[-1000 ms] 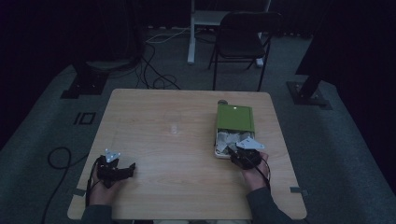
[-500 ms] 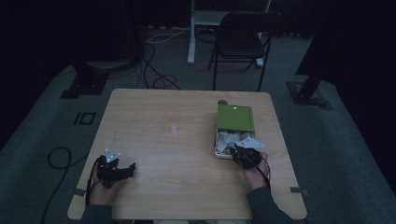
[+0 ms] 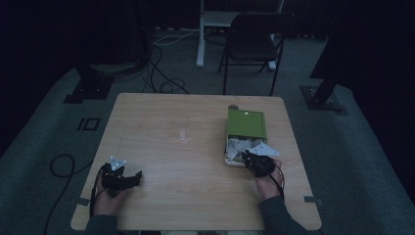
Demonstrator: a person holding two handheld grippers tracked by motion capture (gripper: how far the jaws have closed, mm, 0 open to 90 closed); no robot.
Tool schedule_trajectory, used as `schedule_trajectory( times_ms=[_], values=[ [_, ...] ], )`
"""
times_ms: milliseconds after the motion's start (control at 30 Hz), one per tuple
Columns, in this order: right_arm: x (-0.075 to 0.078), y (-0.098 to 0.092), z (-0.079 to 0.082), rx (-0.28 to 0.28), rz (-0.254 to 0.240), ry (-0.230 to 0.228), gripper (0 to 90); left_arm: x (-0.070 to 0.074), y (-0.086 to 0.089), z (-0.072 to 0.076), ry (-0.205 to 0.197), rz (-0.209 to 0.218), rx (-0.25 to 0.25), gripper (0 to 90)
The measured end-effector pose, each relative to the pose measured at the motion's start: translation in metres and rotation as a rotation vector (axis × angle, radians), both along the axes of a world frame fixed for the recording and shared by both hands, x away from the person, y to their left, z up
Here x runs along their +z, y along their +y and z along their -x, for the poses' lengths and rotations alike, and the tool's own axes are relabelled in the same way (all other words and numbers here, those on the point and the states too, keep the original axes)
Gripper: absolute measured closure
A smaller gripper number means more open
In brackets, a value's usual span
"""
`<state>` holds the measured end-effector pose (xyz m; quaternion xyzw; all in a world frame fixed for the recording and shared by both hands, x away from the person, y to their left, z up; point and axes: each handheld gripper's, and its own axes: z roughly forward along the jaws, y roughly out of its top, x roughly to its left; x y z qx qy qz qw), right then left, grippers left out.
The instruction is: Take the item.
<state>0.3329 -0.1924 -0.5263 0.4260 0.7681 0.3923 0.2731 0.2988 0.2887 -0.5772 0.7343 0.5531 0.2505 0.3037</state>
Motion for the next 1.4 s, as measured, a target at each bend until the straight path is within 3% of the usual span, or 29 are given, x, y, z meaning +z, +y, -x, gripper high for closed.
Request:
schedule_trajectory(
  times_ms=[1400],
  values=[
    [0.047,0.01,0.012,0.066,-0.053,-0.102,83.3,0.0,0.0,0.0,0.0,0.001,0.001,12.4]
  ],
)
